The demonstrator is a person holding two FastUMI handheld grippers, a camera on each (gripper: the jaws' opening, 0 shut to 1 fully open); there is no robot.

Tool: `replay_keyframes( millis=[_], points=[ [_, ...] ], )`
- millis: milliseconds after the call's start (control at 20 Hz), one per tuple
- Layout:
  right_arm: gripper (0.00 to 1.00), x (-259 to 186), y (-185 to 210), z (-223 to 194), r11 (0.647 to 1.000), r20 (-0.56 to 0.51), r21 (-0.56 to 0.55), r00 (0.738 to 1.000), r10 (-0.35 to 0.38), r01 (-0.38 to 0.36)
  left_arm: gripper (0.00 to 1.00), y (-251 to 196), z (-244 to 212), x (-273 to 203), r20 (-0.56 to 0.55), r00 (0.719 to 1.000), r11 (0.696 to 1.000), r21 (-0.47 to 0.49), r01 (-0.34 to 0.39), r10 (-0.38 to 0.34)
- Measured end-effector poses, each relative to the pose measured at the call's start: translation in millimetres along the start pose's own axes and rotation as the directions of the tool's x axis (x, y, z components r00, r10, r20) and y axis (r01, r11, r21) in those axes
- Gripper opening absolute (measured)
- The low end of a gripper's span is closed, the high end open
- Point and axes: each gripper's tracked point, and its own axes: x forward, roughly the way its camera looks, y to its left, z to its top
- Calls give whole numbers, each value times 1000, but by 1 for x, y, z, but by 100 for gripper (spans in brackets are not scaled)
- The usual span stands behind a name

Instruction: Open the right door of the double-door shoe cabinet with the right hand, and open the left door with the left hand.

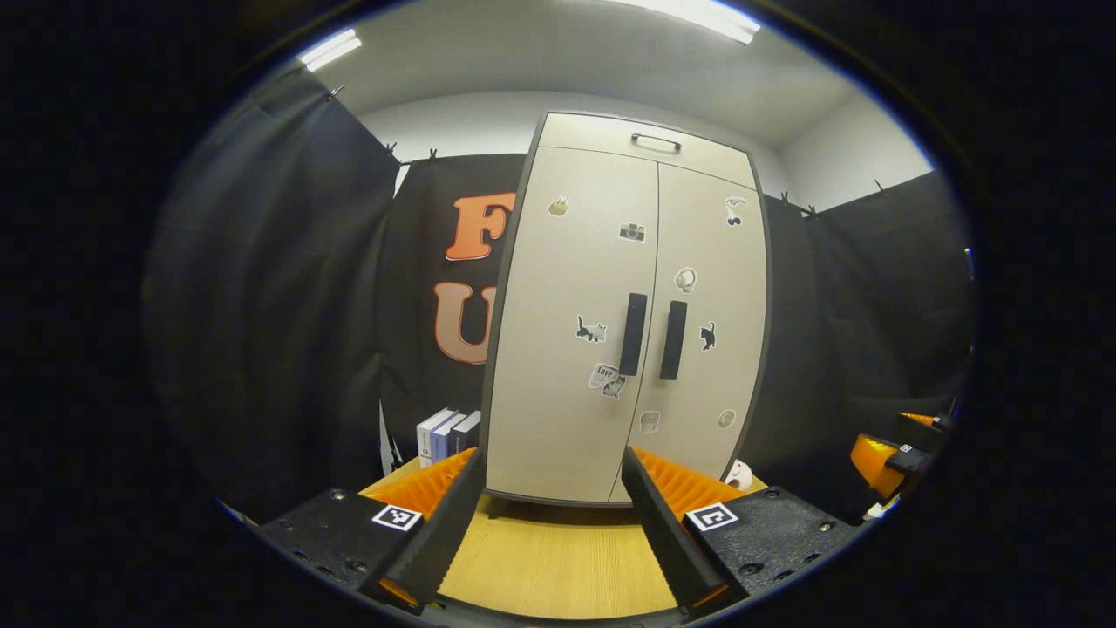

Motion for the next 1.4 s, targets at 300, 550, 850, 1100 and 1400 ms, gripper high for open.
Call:
replay_keyframes(
  millis=[300, 550, 850, 1100, 1400],
  points=[
    [100, 3, 9, -1, 1000, -24, -8, 999, 21, -21, 95, -1, 3, -5, 9, 1000, 1000, 8, 7, -7],
    [100, 16, 33, 11, 998, -22, 8, 998, 57, -57, 95, 1, 1, -7, 15, 1000, 1000, 29, 2, -2],
    [94, 58, 78, 40, 994, 8, -17, 994, 108, -108, 95, 8, -1, -2, 19, 1000, 998, 66, -12, 11],
    [98, 98, 128, 62, 985, 9, -11, 985, 172, -171, 95, 14, -7, 3, 3, 1000, 999, 37, -14, 14],
    [98, 154, 169, 92, 980, 57, -58, 979, 196, -192, 92, 29, -13, 17, -7, 999, 997, 62, -44, 45]
  ],
)
